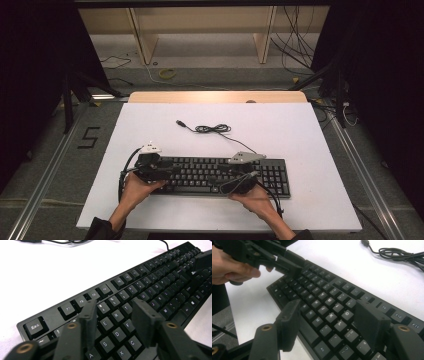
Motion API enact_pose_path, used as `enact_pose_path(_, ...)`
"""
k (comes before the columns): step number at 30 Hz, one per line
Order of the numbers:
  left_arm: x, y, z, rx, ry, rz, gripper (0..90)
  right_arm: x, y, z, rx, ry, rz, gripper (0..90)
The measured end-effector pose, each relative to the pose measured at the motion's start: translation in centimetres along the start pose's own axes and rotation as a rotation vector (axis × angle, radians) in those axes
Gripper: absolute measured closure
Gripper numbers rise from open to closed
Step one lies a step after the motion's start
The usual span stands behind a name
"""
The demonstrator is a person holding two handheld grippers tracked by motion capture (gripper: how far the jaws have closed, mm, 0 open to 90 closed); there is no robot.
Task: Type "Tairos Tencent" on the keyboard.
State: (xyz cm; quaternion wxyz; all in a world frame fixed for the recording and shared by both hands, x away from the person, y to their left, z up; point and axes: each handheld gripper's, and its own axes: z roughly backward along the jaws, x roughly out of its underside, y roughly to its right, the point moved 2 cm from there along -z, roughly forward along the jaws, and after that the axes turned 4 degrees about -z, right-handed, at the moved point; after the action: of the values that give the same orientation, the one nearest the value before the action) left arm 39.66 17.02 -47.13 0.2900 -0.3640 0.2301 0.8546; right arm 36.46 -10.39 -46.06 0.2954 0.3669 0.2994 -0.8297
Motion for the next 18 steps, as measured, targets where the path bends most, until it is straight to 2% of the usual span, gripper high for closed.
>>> enact_pose_path(7,-0.1,-0.3,-0.6,-0.008,-0.035,-0.006,71.1,0.2,-0.2,-0.2,-0.004,-0.005,0.005,38.5)
enact_pose_path(12,-0.2,-0.2,-1.0,-0.010,-0.056,-0.026,80.8,0.2,-0.3,-0.3,-0.008,-0.011,0.008,38.5)
enact_pose_path(18,-0.1,0.0,-1.4,-0.012,-0.092,-0.046,89.2,0.2,-0.3,-0.3,-0.008,-0.012,0.009,38.5)
